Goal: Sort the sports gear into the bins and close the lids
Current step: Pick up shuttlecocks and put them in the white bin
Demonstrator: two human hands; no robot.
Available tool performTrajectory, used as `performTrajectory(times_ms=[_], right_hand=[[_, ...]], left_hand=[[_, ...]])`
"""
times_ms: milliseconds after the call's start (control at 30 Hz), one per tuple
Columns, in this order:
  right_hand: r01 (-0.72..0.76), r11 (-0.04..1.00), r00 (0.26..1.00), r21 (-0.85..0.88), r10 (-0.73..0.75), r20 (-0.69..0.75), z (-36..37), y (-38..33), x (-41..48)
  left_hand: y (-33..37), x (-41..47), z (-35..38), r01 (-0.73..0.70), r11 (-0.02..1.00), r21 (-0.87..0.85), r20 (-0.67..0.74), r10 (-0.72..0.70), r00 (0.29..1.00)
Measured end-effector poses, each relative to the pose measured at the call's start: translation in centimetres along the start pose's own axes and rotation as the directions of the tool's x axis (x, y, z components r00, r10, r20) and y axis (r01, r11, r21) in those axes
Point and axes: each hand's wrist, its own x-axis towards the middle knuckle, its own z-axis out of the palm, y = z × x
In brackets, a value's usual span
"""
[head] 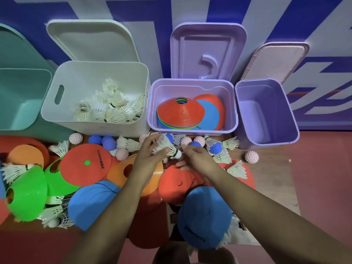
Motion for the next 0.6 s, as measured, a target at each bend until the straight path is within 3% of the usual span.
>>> performTrajectory(times_ms=[33, 100, 133, 200, 300, 400, 600], right_hand=[[0.124, 0.954, 0.987, -0.273, -0.146, -0.06, -0.5, 0.3, 0.7], [0.246, 0.616, 0.929, -0.748, -0.37, 0.001, -1.2, 0.5, 2.0], [0.252, 0.47, 0.921, -0.846, -0.385, 0.06, -1.3, 0.4, 2.4], [0.242, 0.334, 0.931, -0.911, -0.343, 0.122, -0.7, 0.3, 3.3], [0.154, 0.177, 0.959, -0.972, -0.264, 0.103, 1.4, 0.2, 4.6], [0.1, -0.034, 0.948, -0.994, -0.299, 0.106, 3.1, 0.5, 5.7], [0.017, -0.131, 0.935, -0.991, -0.351, 0.062, 3.5, 0.6, 5.7]], left_hand=[[0.0, 0.0, -0.5, -0.001, 1.0, 0.004, -0.05, 0.001, 0.999], [-0.1, 0.0, -1.7, -0.038, 0.997, 0.061, -0.106, 0.044, 0.993], [-0.2, 0.0, -2.1, -0.046, 0.996, 0.075, -0.118, 0.055, 0.991], [-0.5, 0.1, -2.9, -0.044, 0.993, 0.114, -0.136, 0.06, 0.989], [-1.0, 0.1, -3.5, -0.042, 0.983, 0.18, -0.151, 0.07, 0.986], [-1.3, -0.1, -3.4, -0.05, 0.98, 0.193, -0.164, 0.083, 0.983], [-1.9, -0.2, -3.8, -0.041, 0.984, 0.175, -0.18, 0.073, 0.981]])
